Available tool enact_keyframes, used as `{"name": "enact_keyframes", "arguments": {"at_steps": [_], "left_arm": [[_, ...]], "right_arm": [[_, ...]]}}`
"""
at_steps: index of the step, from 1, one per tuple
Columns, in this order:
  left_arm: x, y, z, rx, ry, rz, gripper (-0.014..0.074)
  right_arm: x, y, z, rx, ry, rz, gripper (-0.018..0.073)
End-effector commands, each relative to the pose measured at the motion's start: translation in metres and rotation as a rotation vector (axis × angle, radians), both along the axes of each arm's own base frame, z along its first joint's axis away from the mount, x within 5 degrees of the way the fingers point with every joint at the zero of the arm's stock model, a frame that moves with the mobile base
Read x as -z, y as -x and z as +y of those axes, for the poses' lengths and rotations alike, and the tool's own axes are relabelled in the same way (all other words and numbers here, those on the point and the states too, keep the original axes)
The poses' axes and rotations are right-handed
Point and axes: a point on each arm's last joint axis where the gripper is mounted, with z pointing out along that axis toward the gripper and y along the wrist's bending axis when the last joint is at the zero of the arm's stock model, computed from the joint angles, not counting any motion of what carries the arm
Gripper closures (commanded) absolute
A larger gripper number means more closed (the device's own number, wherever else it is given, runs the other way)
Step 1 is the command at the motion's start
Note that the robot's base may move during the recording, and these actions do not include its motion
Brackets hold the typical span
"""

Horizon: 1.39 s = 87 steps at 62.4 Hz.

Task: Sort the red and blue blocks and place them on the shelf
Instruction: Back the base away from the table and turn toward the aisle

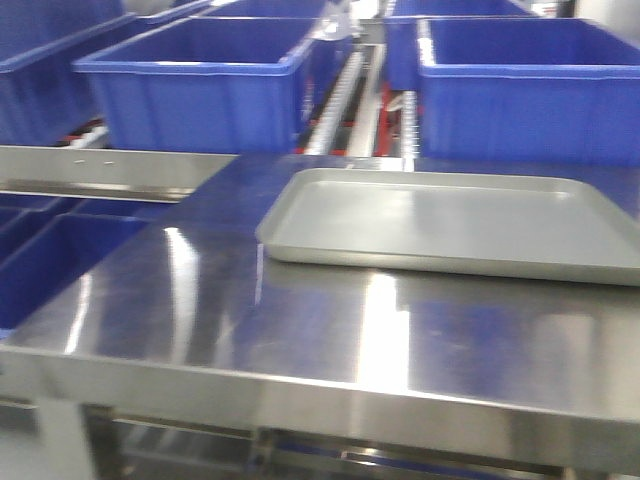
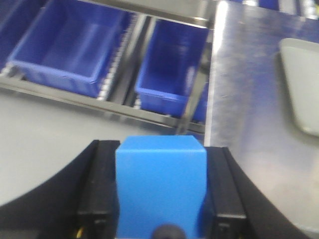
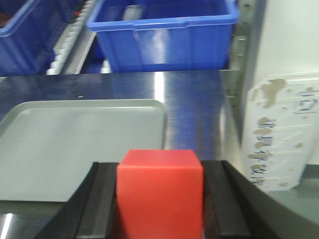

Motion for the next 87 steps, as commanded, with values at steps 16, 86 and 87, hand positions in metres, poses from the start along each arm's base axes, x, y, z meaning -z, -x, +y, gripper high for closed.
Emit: {"name": "enact_keyframes", "arguments": {"at_steps": [16,86,87], "left_arm": [[-0.015,-0.003,-0.0009,0.009,0.012,-0.1,0.0463],[-0.015,-0.003,-0.0009,0.009,0.012,-0.1,0.0463],[-0.015,-0.003,-0.0009,0.009,0.012,-0.1,0.0463]], "right_arm": [[-0.0167,-0.0009,-0.0016,0.014,0.016,-0.11,0.0502],[-0.0167,-0.0009,-0.0016,0.014,0.016,-0.11,0.0502],[-0.0167,-0.0009,-0.0016,0.014,0.016,-0.11,0.0502]]}}
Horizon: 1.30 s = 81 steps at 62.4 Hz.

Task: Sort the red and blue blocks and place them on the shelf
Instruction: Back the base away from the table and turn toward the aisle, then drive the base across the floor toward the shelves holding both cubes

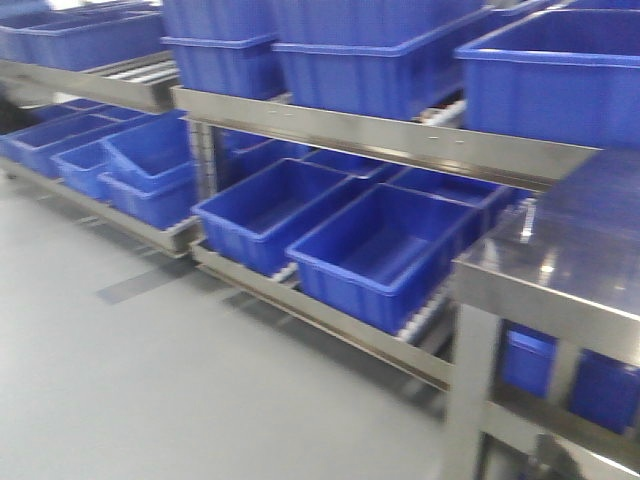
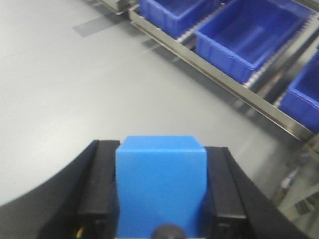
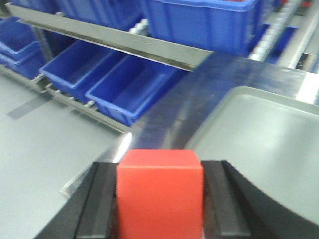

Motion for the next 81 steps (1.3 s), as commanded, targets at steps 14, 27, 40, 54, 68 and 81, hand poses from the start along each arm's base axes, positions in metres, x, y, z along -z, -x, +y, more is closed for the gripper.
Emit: {"name": "enact_keyframes", "arguments": {"at_steps": [14,27,40,54,68,81], "left_arm": [[-0.015,-0.003,-0.0009,0.009,0.012,-0.1,0.0463],[-0.015,-0.003,-0.0009,0.009,0.012,-0.1,0.0463],[-0.015,-0.003,-0.0009,0.009,0.012,-0.1,0.0463],[-0.015,-0.003,-0.0009,0.009,0.012,-0.1,0.0463],[-0.015,-0.003,-0.0009,0.009,0.012,-0.1,0.0463],[-0.015,-0.003,-0.0009,0.009,0.012,-0.1,0.0463]], "right_arm": [[-0.0167,-0.0009,-0.0016,0.014,0.016,-0.11,0.0502],[-0.0167,-0.0009,-0.0016,0.014,0.016,-0.11,0.0502],[-0.0167,-0.0009,-0.0016,0.014,0.016,-0.11,0.0502],[-0.0167,-0.0009,-0.0016,0.014,0.016,-0.11,0.0502],[-0.0167,-0.0009,-0.0016,0.014,0.016,-0.11,0.0502],[-0.0167,-0.0009,-0.0016,0.014,0.016,-0.11,0.0502]]}}
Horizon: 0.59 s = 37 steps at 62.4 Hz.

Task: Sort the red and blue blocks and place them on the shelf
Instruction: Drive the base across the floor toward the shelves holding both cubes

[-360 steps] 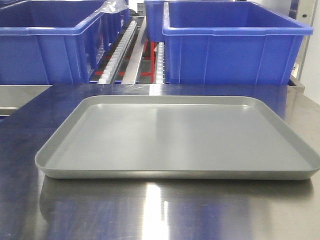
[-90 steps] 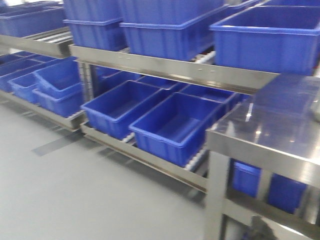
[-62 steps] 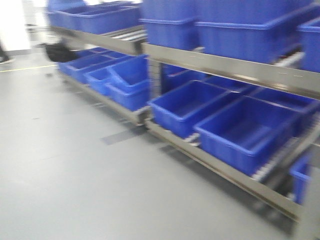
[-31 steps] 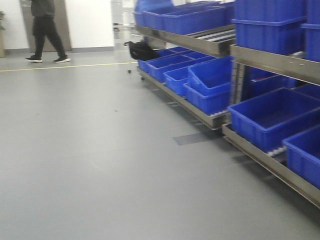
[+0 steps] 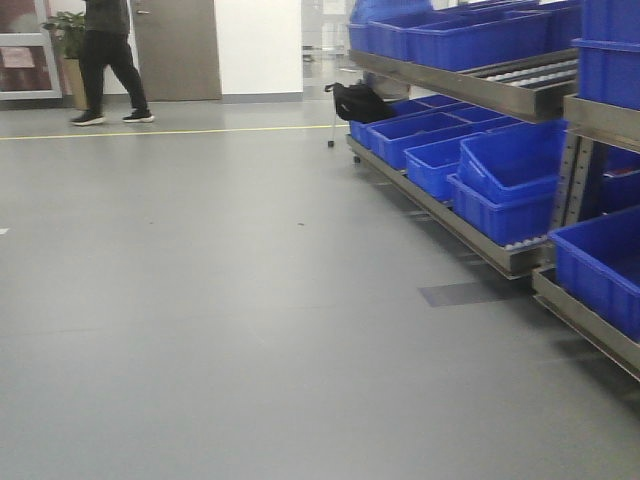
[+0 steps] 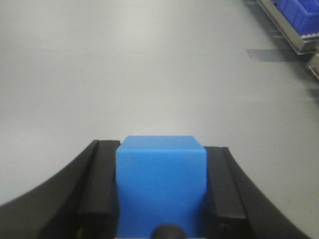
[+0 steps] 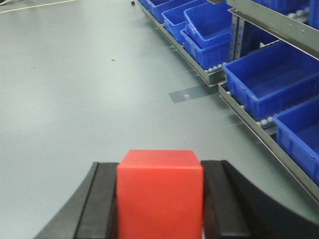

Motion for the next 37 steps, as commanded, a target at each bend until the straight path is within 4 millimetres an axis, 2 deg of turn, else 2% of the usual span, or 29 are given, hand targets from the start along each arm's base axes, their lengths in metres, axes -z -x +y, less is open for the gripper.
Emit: {"name": "enact_keyframes", "arguments": {"at_steps": [1,37], "left_arm": [[-0.015,-0.0029,-0.0012,0.012,0.012,-0.1,0.0463],[-0.015,-0.0029,-0.0012,0.012,0.012,-0.1,0.0463]], "right_arm": [[-0.0167,-0.0009,-0.0016,0.014,0.016,-0.11,0.0502],[-0.0167,-0.0009,-0.0016,0.014,0.016,-0.11,0.0502]]}}
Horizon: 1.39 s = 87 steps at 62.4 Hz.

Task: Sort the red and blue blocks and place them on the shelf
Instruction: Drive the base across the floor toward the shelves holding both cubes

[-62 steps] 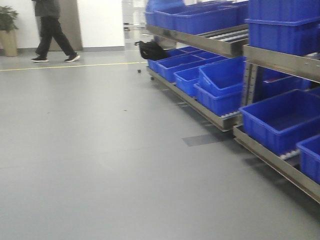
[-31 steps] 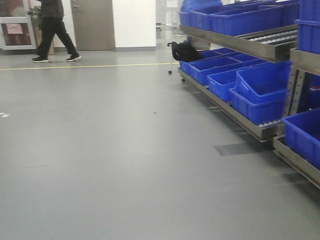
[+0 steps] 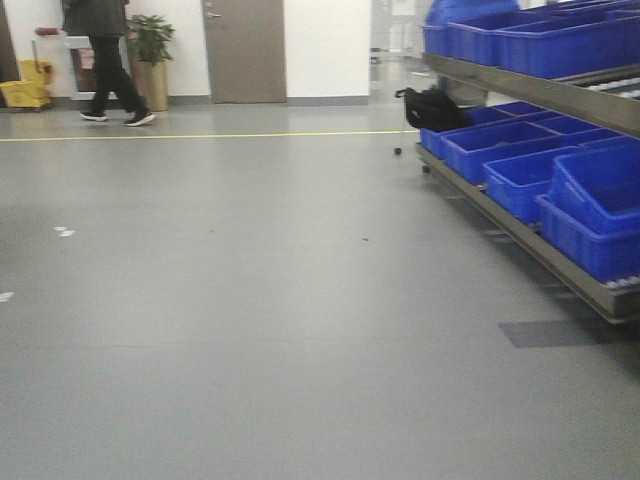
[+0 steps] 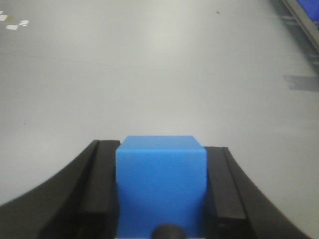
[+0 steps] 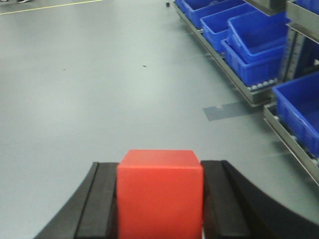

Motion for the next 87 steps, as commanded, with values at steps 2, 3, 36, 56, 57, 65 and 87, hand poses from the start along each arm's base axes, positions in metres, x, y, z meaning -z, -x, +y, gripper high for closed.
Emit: {"name": "enact_keyframes", "arguments": {"at_steps": [2,3,36,56,57,65,87], "left_arm": [[-0.015,-0.0029,-0.0012,0.012,0.012,-0.1,0.0463],[-0.015,-0.0029,-0.0012,0.012,0.012,-0.1,0.0463],[-0.015,-0.0029,-0.0012,0.012,0.012,-0.1,0.0463],[-0.015,-0.0029,-0.0012,0.012,0.012,-0.1,0.0463],[-0.015,-0.0029,-0.0012,0.012,0.012,-0.1,0.0463],[-0.015,-0.0029,-0.0012,0.012,0.012,-0.1,0.0463],[-0.015,-0.0029,-0.0012,0.012,0.012,-0.1,0.0463]], "right_arm": [[-0.0167,-0.0009,-0.0016,0.014,0.016,-0.11,0.0502],[-0.0167,-0.0009,-0.0016,0.014,0.016,-0.11,0.0502],[-0.0167,-0.0009,-0.0016,0.014,0.016,-0.11,0.0502],[-0.0167,-0.0009,-0.0016,0.014,0.016,-0.11,0.0502],[-0.0167,-0.0009,-0.0016,0.014,0.016,-0.11,0.0502],[-0.0167,-0.0009,-0.0016,0.014,0.016,-0.11,0.0502],[-0.0167,-0.0009,-0.0016,0.014,0.016,-0.11,0.0502]]}}
